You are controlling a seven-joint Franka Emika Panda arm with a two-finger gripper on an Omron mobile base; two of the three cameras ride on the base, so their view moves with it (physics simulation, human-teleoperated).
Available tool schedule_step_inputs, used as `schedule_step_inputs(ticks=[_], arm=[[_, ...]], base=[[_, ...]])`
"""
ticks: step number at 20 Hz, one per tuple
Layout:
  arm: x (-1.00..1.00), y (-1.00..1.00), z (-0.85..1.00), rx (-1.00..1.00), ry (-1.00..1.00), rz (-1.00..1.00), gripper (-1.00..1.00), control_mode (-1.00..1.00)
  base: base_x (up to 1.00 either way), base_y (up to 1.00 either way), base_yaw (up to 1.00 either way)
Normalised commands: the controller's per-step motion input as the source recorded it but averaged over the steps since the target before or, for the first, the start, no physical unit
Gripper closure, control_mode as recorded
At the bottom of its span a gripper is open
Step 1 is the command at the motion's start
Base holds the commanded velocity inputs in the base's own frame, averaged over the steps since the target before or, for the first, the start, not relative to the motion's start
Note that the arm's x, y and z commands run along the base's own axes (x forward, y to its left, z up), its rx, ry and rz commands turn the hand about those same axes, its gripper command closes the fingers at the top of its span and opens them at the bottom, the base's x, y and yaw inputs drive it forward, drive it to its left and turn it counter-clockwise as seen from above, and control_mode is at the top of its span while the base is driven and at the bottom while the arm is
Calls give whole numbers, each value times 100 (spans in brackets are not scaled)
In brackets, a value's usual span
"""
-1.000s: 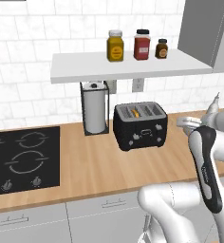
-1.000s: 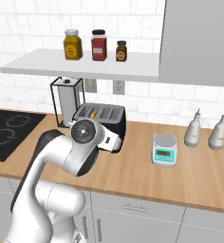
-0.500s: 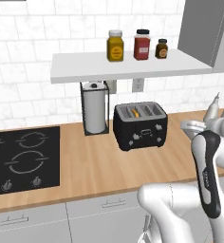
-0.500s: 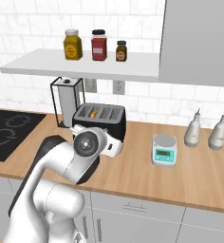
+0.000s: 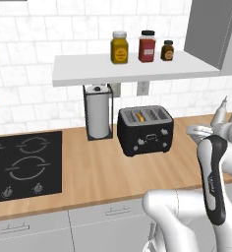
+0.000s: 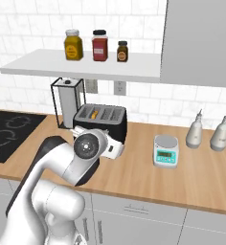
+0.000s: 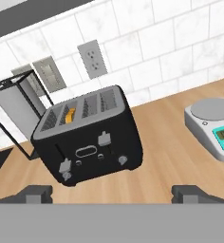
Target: Start the toaster. Once the lever pops up, take the bread to the plate on the dining counter.
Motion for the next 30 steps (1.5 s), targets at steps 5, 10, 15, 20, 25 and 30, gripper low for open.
schedule_step_inputs(ticks=[5,10,15,20,25,30], arm=[[0,0,0,0,0,0,-100,-100],[0,0,0,0,0,0,-100,-100],[0,0,0,0,0,0,-100,-100],[0,0,0,0,0,0,-100,-100],[0,0,0,0,0,0,-100,-100],[0,0,0,0,0,0,-100,-100]], base=[[0,0,0],[0,0,0],[0,0,0],[0,0,0],[0,0,0],[0,0,0]])
